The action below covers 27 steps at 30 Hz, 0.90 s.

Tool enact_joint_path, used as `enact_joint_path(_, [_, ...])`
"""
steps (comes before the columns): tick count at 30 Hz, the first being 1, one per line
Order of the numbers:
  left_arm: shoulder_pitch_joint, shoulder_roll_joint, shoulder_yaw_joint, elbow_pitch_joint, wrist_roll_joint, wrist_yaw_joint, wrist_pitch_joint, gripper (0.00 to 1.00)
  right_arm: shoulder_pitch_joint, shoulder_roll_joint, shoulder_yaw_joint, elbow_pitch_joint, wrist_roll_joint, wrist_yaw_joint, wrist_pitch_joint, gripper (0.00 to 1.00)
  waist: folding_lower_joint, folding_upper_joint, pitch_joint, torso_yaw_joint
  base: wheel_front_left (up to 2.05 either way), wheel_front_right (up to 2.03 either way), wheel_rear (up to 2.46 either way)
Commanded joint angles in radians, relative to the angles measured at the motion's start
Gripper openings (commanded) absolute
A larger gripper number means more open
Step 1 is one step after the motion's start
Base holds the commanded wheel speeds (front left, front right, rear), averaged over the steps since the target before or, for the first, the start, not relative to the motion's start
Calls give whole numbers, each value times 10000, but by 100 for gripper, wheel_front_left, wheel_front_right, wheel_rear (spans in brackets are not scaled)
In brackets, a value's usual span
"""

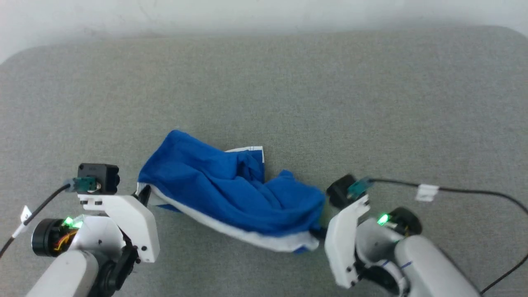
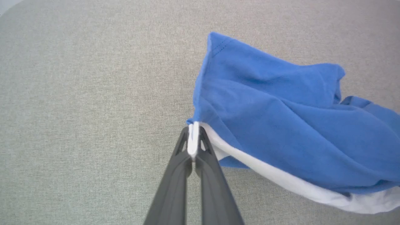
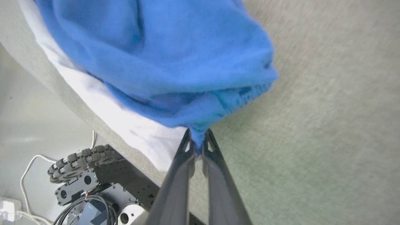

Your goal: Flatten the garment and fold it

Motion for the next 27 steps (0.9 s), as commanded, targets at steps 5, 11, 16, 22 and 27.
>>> enact_joint_path(5, [-578, 348, 233, -696, -266, -300, 316, 0, -714, -753, -709, -1422, 531, -19, 331, 0, 0, 0, -455, -74, 0, 0, 0])
enact_joint_path(11, [-2301, 767, 310, -853, -425, -1011, 984, 0, -2453, -1450, -1333, -2099, 1023, -19, 729, 0, 0, 0, -507, -210, 0, 0, 0])
enact_joint_path(16, [-4787, 486, 141, 400, -371, -1745, 1186, 0, -4745, -1701, -1620, -1147, 1378, -19, 626, 0, 0, 0, -61, -341, 0, 0, 0])
enact_joint_path(22, [-8004, -435, -270, 2845, 214, -2160, 928, 0, -7511, -1668, -1808, 825, 1512, -19, -337, 0, 0, 0, 984, -470, 0, 0, 0])
enact_joint_path(27, [-10512, -968, -325, 4740, 929, -2218, 19, 0, -9733, -1373, -2002, 2257, 1468, -19, -1693, 0, 0, 0, 2258, -700, 0, 0, 0])
